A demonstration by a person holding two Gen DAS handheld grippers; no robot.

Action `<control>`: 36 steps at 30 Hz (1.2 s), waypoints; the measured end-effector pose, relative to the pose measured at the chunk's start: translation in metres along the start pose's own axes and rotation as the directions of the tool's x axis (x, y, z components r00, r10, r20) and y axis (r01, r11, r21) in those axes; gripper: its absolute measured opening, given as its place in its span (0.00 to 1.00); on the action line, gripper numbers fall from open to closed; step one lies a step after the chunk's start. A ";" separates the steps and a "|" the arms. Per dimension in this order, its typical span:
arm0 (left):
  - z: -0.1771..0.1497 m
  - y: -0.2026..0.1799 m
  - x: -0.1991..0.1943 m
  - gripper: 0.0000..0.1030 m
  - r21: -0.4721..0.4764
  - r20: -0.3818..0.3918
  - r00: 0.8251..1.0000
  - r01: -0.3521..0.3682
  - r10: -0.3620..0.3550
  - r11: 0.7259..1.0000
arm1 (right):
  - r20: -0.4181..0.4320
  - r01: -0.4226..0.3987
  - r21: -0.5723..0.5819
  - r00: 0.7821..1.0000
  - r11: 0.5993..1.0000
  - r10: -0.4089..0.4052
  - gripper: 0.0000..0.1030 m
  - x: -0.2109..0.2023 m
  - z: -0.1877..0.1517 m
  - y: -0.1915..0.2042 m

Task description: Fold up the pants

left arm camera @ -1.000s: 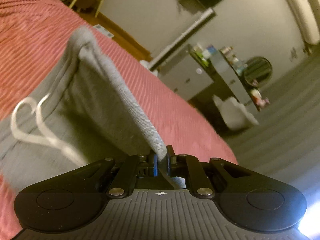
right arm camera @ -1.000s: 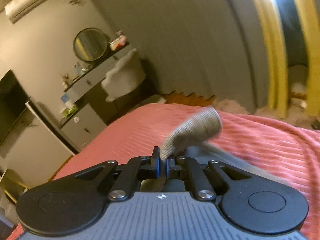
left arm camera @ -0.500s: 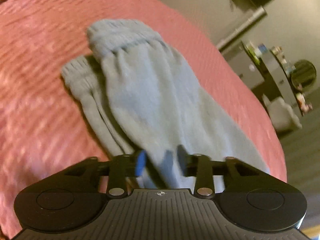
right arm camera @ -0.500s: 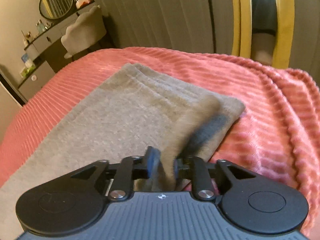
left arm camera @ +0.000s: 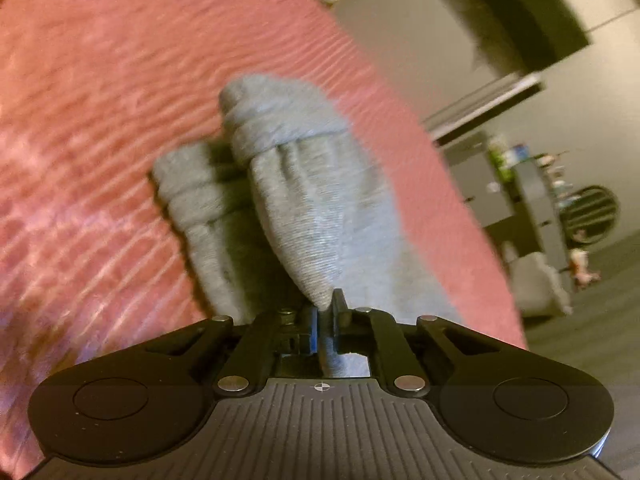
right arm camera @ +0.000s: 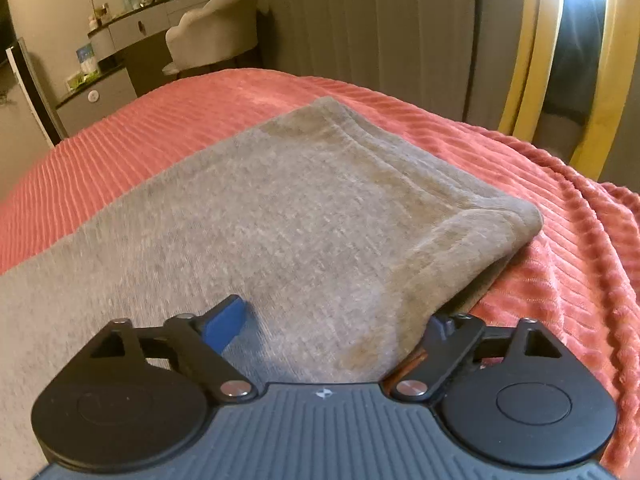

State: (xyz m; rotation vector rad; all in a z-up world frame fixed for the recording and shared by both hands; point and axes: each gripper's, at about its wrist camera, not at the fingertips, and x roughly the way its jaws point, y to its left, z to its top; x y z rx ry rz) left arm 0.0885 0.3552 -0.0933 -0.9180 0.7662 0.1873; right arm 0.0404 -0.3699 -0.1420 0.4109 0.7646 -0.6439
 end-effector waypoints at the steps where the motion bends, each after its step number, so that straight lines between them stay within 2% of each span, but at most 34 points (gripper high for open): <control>1: -0.004 0.002 -0.013 0.08 -0.004 0.007 1.000 0.018 -0.018 1.000 | 0.009 0.001 -0.004 1.000 1.000 -0.001 0.88 0.000 -0.002 0.000; 3: -0.009 0.010 -0.022 0.08 -0.016 0.018 1.000 0.004 -0.004 1.000 | 0.025 0.001 -0.014 1.000 1.000 -0.001 0.91 -0.001 -0.006 0.000; 6: -0.018 0.024 -0.008 0.10 0.015 -0.011 0.994 -0.105 0.105 0.994 | 0.037 0.007 -0.046 0.999 0.999 -0.005 0.94 -0.001 -0.011 0.002; 8: -0.022 0.027 0.002 0.18 0.025 -0.026 0.985 -0.168 0.169 0.985 | 0.029 0.009 -0.051 1.000 0.999 -0.008 0.94 -0.002 -0.010 0.003; 10: -0.024 0.015 -0.009 0.40 0.039 0.050 0.973 -0.227 0.225 0.973 | 0.015 0.018 -0.038 1.000 0.999 -0.017 0.94 -0.007 -0.007 0.004; 12: -0.023 -0.004 -0.025 0.54 0.072 0.169 0.939 -0.316 0.300 0.946 | 0.018 0.031 0.004 0.999 1.000 -0.031 0.95 -0.017 -0.004 0.007; 13: -0.023 -0.014 -0.035 0.60 0.094 0.231 0.924 -0.334 0.306 0.938 | 0.028 0.021 0.034 0.999 0.999 -0.022 0.96 -0.022 -0.004 0.009; 14: -0.023 -0.024 -0.042 0.61 0.111 0.272 0.915 -0.337 0.298 0.935 | 0.044 0.003 0.071 0.999 0.998 -0.006 0.97 -0.028 -0.003 0.013; 15: -0.022 -0.039 -0.048 0.67 0.153 0.300 0.919 -0.313 0.257 0.937 | 0.063 -0.021 0.097 0.998 0.995 0.014 0.98 -0.034 -0.003 0.019; 16: -0.022 -0.051 -0.050 0.76 0.197 0.300 0.930 -0.279 0.213 0.940 | 0.086 -0.060 0.114 0.995 0.992 0.050 0.98 -0.039 -0.003 0.028; 18: -0.026 -0.080 -0.042 0.86 0.308 0.256 0.959 -0.198 0.119 0.931 | 0.106 -0.141 0.105 0.986 0.984 0.130 0.98 -0.042 -0.005 0.054; 20: -0.035 -0.097 -0.028 0.88 0.379 0.199 0.979 -0.127 0.054 0.917 | 0.077 -0.258 0.066 0.964 0.964 0.253 0.98 -0.038 -0.009 0.088; 21: -0.041 -0.106 -0.014 0.88 0.403 0.151 0.988 -0.099 0.040 0.910 | 0.044 -0.321 0.054 0.947 0.945 0.319 0.98 -0.035 -0.012 0.105; 22: -0.048 -0.113 -0.002 0.88 0.416 0.102 0.994 -0.075 0.035 0.906 | 0.001 -0.392 0.042 0.920 0.919 0.393 0.98 -0.031 -0.015 0.124; 23: -0.055 -0.120 0.015 0.87 0.423 0.047 0.999 -0.043 0.026 0.905 | -0.049 -0.465 0.030 0.884 0.885 0.466 0.98 -0.027 -0.019 0.143; 25: -0.065 -0.128 0.040 0.87 0.432 -0.033 0.999 0.020 -0.006 0.902 | -0.143 -0.583 0.010 0.803 0.812 0.579 0.98 -0.021 -0.023 0.179; 26: -0.071 -0.130 0.054 0.87 0.440 -0.063 0.998 0.030 -0.002 0.898 | -0.171 -0.620 0.004 0.773 0.784 0.612 0.98 -0.020 -0.023 0.194; 28: -0.080 -0.129 0.087 0.83 0.495 -0.099 0.990 -0.036 0.097 0.868 | -0.210 -0.681 -0.010 0.718 0.733 0.664 0.98 -0.018 -0.019 0.223; 30: -0.091 -0.120 0.102 0.72 0.556 -0.100 0.975 -0.112 0.200 0.823 | -0.241 -0.724 -0.031 0.675 0.689 0.698 0.98 -0.017 -0.012 0.248; 31: -0.098 -0.112 0.098 0.67 0.593 -0.078 0.976 -0.120 0.205 0.796 | -0.253 -0.735 -0.058 0.666 0.676 0.702 0.98 -0.017 -0.008 0.260; 32: -0.104 -0.109 0.092 0.67 0.641 -0.043 0.976 -0.139 0.216 0.755 | -0.254 -0.732 -0.112 0.675 0.672 0.693 0.98 -0.018 -0.004 0.274; 33: -0.107 -0.107 0.089 0.67 0.667 -0.033 0.973 -0.149 0.228 0.730 | -0.249 -0.717 -0.172 0.695 0.675 0.674 0.98 -0.018 -0.001 0.286; 34: -0.106 -0.107 0.088 0.67 0.675 -0.027 0.971 -0.158 0.238 0.720 | -0.248 -0.703 -0.221 0.711 0.676 0.658 0.98 -0.017 0.001 0.298; 35: -0.102 -0.107 0.086 0.67 0.666 -0.020 0.970 -0.167 0.242 0.727 | -0.263 -0.689 -0.257 0.724 0.677 0.637 0.98 -0.013 0.004 0.312; 36: -0.095 -0.101 0.084 0.67 0.646 -0.031 0.971 -0.162 0.237 0.746 | -0.293 -0.701 -0.246 0.712 0.669 0.638 0.98 -0.007 0.005 0.322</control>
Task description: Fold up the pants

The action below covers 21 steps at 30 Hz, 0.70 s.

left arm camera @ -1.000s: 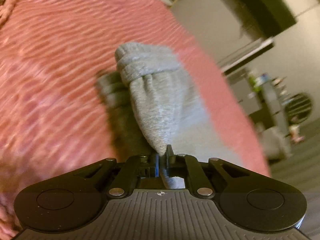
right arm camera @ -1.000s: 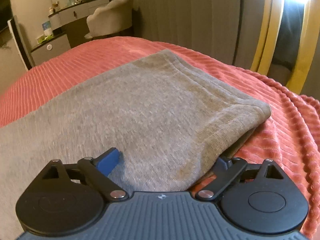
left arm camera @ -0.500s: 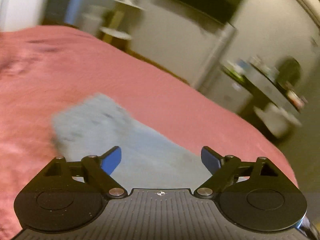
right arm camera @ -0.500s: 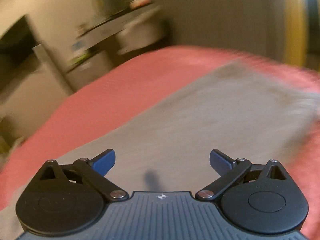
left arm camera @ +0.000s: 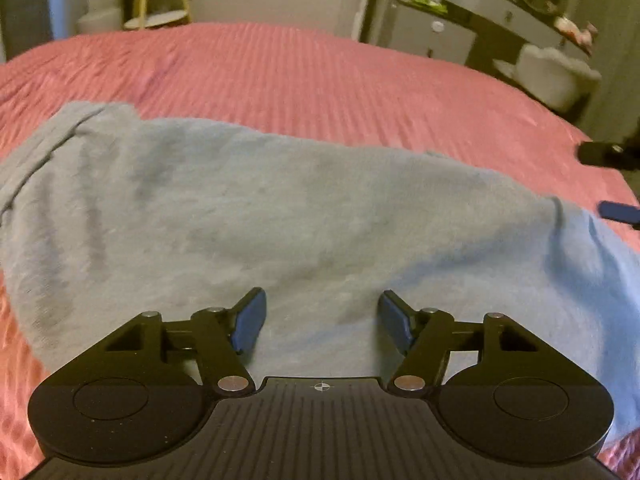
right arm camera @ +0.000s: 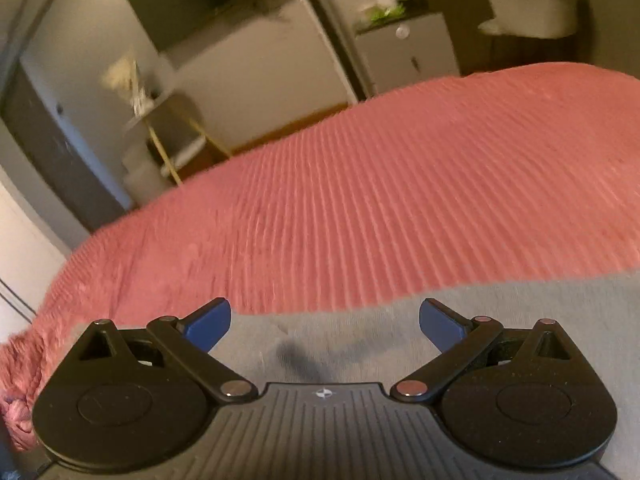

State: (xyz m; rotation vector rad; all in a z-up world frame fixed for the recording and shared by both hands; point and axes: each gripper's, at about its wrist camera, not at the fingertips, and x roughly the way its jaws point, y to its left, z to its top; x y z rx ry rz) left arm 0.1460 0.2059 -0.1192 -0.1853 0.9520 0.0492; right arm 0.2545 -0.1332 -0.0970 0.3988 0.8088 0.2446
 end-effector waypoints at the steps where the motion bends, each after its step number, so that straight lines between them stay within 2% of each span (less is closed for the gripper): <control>1: 0.005 -0.002 0.003 0.67 -0.017 -0.006 1.000 0.021 -0.021 1.000 | -0.046 -0.068 0.041 0.996 0.997 0.070 0.98 0.013 0.007 0.000; 2: 0.004 0.003 0.001 0.67 -0.021 -0.004 0.999 0.043 -0.043 0.999 | -0.092 -0.148 0.103 0.983 0.984 0.158 0.98 0.029 0.014 0.000; 4: 0.001 0.010 -0.003 0.67 0.001 -0.003 0.998 0.055 -0.055 0.998 | -0.154 -0.219 0.180 0.957 0.959 0.247 0.98 0.056 0.026 0.003; 5: -0.001 0.010 -0.003 0.67 0.024 -0.001 0.998 0.055 -0.055 0.998 | -0.200 -0.237 0.179 0.942 0.955 0.271 0.98 0.069 0.030 0.007; 7: -0.007 0.008 -0.008 0.68 0.060 0.002 0.999 0.051 -0.051 0.997 | -0.298 -0.204 0.126 0.926 0.971 0.233 0.98 0.093 0.036 0.019; 8: -0.004 0.006 -0.006 0.69 0.062 0.002 0.998 0.055 -0.056 0.997 | -0.352 -0.200 0.102 0.909 0.975 0.223 0.98 0.104 0.037 0.024; 10: -0.002 0.007 -0.003 0.71 0.050 0.001 0.997 0.073 -0.073 0.996 | -0.454 -0.220 0.117 0.855 0.968 0.249 0.98 0.120 0.038 0.029; 13: -0.002 0.010 -0.002 0.73 0.028 0.006 0.995 0.098 -0.098 0.995 | -0.549 -0.302 0.129 0.772 0.945 0.321 0.98 0.123 0.032 0.040; 15: -0.002 0.011 0.000 0.73 0.023 0.007 0.994 0.105 -0.106 0.994 | -0.595 -0.341 0.136 0.723 0.930 0.352 0.98 0.126 0.033 0.047; 17: -0.007 0.013 -0.003 0.75 0.023 0.008 0.994 0.108 -0.109 0.994 | -0.603 -0.363 0.154 0.702 0.919 0.379 0.98 0.125 0.036 0.048; 19: -0.010 0.009 -0.007 0.77 0.028 0.008 0.994 0.108 -0.108 0.994 | -0.602 -0.372 0.239 0.668 0.897 0.437 0.98 0.134 0.042 0.047; 21: -0.011 0.007 -0.007 0.77 0.037 0.005 0.995 0.101 -0.101 0.994 | -0.604 -0.352 0.306 0.646 0.885 0.466 0.98 0.149 0.041 0.047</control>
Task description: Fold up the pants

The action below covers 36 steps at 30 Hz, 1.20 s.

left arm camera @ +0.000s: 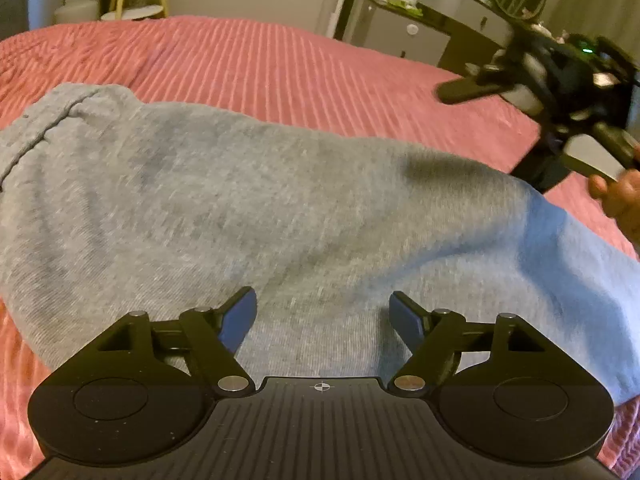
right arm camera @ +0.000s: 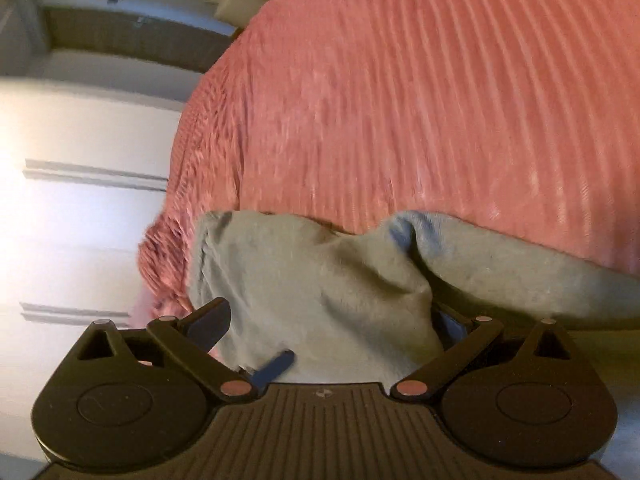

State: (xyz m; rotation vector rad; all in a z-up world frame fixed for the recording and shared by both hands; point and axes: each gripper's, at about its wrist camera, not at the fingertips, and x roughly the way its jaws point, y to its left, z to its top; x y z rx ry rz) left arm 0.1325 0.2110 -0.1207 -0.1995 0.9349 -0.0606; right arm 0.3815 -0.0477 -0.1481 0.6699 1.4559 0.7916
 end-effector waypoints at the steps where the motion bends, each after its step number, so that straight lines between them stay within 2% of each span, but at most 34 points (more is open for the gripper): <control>1: 0.000 -0.001 0.000 0.77 0.003 -0.001 1.000 -0.003 0.003 1.000 | -0.011 -0.009 0.031 1.000 0.999 0.010 0.98 0.006 0.004 -0.004; 2: 0.000 -0.001 0.000 0.77 0.004 -0.001 1.000 -0.005 0.005 1.000 | -0.016 -0.032 0.060 0.999 0.998 0.033 0.98 0.012 0.003 -0.009; 5: 0.000 -0.001 0.000 0.77 0.004 -0.001 1.000 -0.007 0.007 1.000 | 0.023 -0.178 0.143 0.984 0.974 0.176 0.98 0.021 0.014 -0.019; 6: 0.000 -0.002 0.000 0.78 0.005 -0.001 1.000 -0.008 0.008 1.000 | 0.048 -0.193 0.145 0.981 0.970 0.188 0.98 0.022 0.017 -0.019; 9: 0.001 -0.004 0.000 0.78 0.010 -0.001 1.000 -0.016 0.016 1.000 | 0.133 -0.172 0.121 0.979 0.978 0.156 0.98 0.016 0.029 -0.014; 11: 0.001 -0.004 0.002 0.78 0.009 0.001 1.000 -0.015 0.015 1.000 | 0.225 -0.191 0.137 0.962 0.972 0.157 0.98 -0.001 0.036 -0.017; 12: 0.001 -0.004 0.004 0.80 0.009 -0.002 1.000 -0.014 0.014 1.000 | 0.266 -0.165 0.131 0.956 0.977 0.126 0.98 -0.004 0.038 -0.015; 13: 0.002 -0.004 0.004 0.82 0.010 -0.004 1.000 -0.009 0.009 1.000 | 0.372 -0.068 0.089 0.928 0.994 0.030 0.98 -0.017 0.034 -0.009; 14: 0.002 -0.004 0.005 0.83 0.013 -0.003 1.000 -0.004 0.004 1.000 | 0.462 0.040 0.025 0.886 0.999 -0.047 0.98 -0.026 0.030 -0.001; 15: 0.002 -0.004 0.005 0.83 0.014 -0.003 1.000 -0.003 0.003 1.000 | 0.524 0.134 -0.006 0.844 0.991 -0.111 0.98 -0.035 0.025 0.005; 16: 0.002 -0.004 0.004 0.83 0.013 -0.002 1.000 -0.003 0.003 1.000 | 0.545 0.216 0.019 0.816 0.976 -0.191 0.98 -0.041 0.022 0.010; 17: 0.002 -0.003 0.003 0.83 0.010 0.000 1.000 -0.002 0.002 1.000 | 0.541 0.223 0.035 0.816 0.974 -0.205 0.98 -0.045 0.017 0.012; 18: 0.002 -0.002 0.003 0.83 0.004 0.000 1.000 -0.001 0.001 1.000 | 0.526 0.182 0.023 0.834 0.983 -0.167 0.98 -0.048 0.010 0.013; 21: 0.003 -0.001 0.002 0.83 -0.016 0.001 1.000 0.001 -0.001 1.000 | 0.397 -0.018 -0.041 0.917 0.999 0.033 0.98 -0.042 -0.016 0.016; 22: 0.003 -0.001 0.001 0.83 -0.019 0.001 1.000 -0.001 0.001 1.000 | 0.362 -0.071 -0.048 0.929 0.996 0.084 0.98 -0.037 -0.025 0.018; 24: 0.003 -0.002 0.001 0.83 -0.016 -0.001 1.000 -0.006 0.006 1.000 | 0.285 -0.187 -0.081 0.937 0.979 0.203 0.98 -0.026 -0.034 0.015; 25: 0.003 -0.003 0.001 0.83 -0.014 -0.002 1.000 -0.010 0.010 1.000 | 0.246 -0.202 -0.071 0.946 0.977 0.213 0.98 -0.006 -0.031 0.018; 26: 0.003 -0.003 0.001 0.83 -0.014 -0.002 1.000 -0.013 0.013 1.000 | 0.236 -0.141 -0.046 0.960 0.989 0.148 0.97 -0.006 -0.029 0.011; 27: 0.003 -0.004 0.000 0.83 -0.014 -0.003 1.000 -0.019 0.019 1.000 | 0.298 0.019 -0.011 0.954 1.000 -0.014 0.92 -0.007 -0.024 0.008; 28: 0.003 -0.005 -0.001 0.83 -0.016 -0.004 1.000 -0.028 0.028 0.999 | 0.377 0.149 0.003 0.916 0.989 -0.139 0.82 -0.011 -0.022 0.009; 29: 0.004 -0.006 -0.003 0.83 -0.024 -0.006 0.999 -0.039 0.038 0.999 | 0.473 0.237 0.009 0.855 0.971 -0.213 0.84 -0.023 -0.025 0.012; 30: 0.004 -0.006 -0.005 0.83 -0.033 -0.005 0.999 -0.041 0.041 0.999 | 0.567 0.277 0.041 0.785 0.960 -0.251 0.94 -0.039 -0.034 0.016; 31: 0.005 -0.006 -0.005 0.84 -0.039 -0.006 0.999 -0.039 0.039 0.998 | 0.626 0.267 0.047 0.743 0.963 -0.236 0.96 -0.051 -0.046 0.018; 32: 0.006 -0.006 -0.005 0.84 -0.047 -0.007 0.999 -0.037 0.037 0.998 | 0.670 0.213 0.011 0.724 0.977 -0.165 0.96 -0.064 -0.062 0.018; 33: 0.007 -0.006 -0.005 0.86 -0.058 -0.009 0.999 -0.037 0.037 0.998 | 0.677 0.155 -0.029 0.730 0.988 -0.095 0.96 -0.074 -0.079 0.017; 34: 0.008 -0.006 -0.003 0.87 -0.075 -0.011 0.999 -0.038 0.038 0.996 | 0.651 0.093 -0.053 0.758 0.994 -0.036 0.96 -0.078 -0.097 0.012; 36: 0.010 -0.008 -0.001 0.88 -0.112 -0.014 0.999 -0.044 0.042 0.993 | 0.551 0.007 -0.052 0.834 0.999 0.023 0.96 -0.076 -0.126 -0.007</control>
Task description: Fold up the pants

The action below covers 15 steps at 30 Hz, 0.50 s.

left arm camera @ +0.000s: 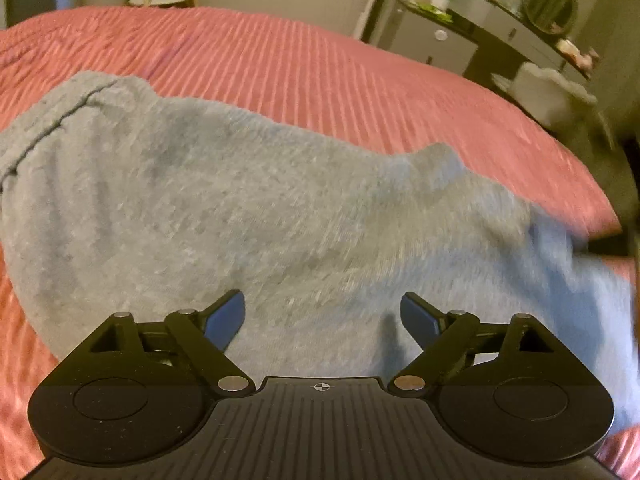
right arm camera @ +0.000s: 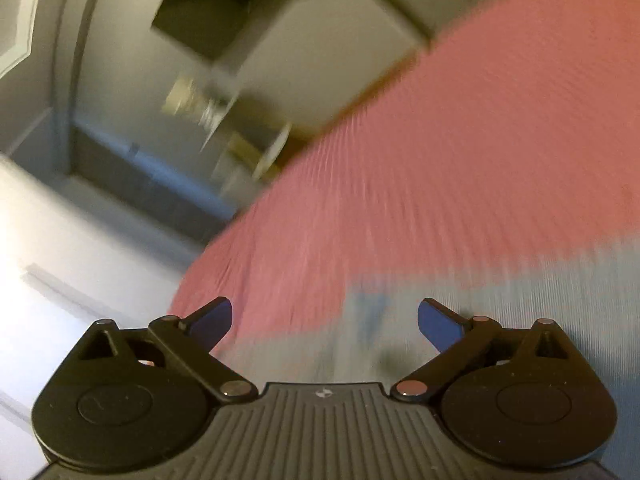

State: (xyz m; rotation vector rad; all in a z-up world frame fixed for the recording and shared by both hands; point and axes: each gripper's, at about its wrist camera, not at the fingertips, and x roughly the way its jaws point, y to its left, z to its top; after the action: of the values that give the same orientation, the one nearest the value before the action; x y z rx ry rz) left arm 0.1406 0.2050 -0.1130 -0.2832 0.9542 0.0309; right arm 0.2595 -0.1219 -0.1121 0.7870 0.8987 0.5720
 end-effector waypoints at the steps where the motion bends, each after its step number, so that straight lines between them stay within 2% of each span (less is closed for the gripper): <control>1: 0.001 -0.002 0.001 0.88 -0.016 -0.001 1.000 0.000 0.000 1.000 | -0.058 -0.003 0.022 0.998 1.000 0.004 0.96 -0.008 -0.012 -0.015; 2: 0.001 -0.004 0.000 0.88 -0.031 -0.006 1.000 0.004 -0.004 1.000 | -0.093 0.028 0.030 0.995 0.999 -0.026 0.96 -0.013 -0.021 -0.028; 3: 0.001 -0.007 -0.002 0.88 -0.047 -0.011 1.000 0.010 -0.010 0.999 | -0.090 0.061 0.030 0.994 0.998 -0.058 0.82 -0.020 -0.031 -0.044; 4: 0.001 -0.010 -0.004 0.88 -0.064 -0.014 1.000 0.019 -0.020 0.998 | -0.045 0.016 0.031 0.999 0.999 -0.014 0.73 -0.038 -0.038 -0.060; 8: -0.003 -0.037 -0.014 0.89 -0.093 -0.008 0.998 0.058 -0.059 0.994 | 0.125 -0.004 0.165 0.992 0.986 -0.017 0.73 -0.118 -0.045 -0.105; 10: -0.006 -0.059 -0.016 0.91 -0.078 -0.006 0.998 0.066 -0.067 0.995 | 0.154 -0.007 0.215 0.988 0.977 -0.027 0.74 -0.145 -0.043 -0.122; 13: -0.014 -0.099 -0.017 0.93 -0.032 -0.016 0.993 0.120 -0.121 0.992 | 0.147 0.104 0.144 0.981 0.984 -0.125 0.74 -0.171 -0.042 -0.130; 15: -0.024 -0.123 -0.014 0.93 -0.019 -0.019 0.987 0.157 -0.157 0.987 | 0.144 0.207 0.093 0.965 0.974 -0.219 0.79 -0.198 -0.041 -0.138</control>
State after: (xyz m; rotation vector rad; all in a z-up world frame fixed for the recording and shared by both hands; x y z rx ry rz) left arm 0.1316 0.0820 -0.0869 -0.3745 0.9503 -0.1083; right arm 0.1392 -0.3325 -0.1457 0.7811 0.8540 0.2848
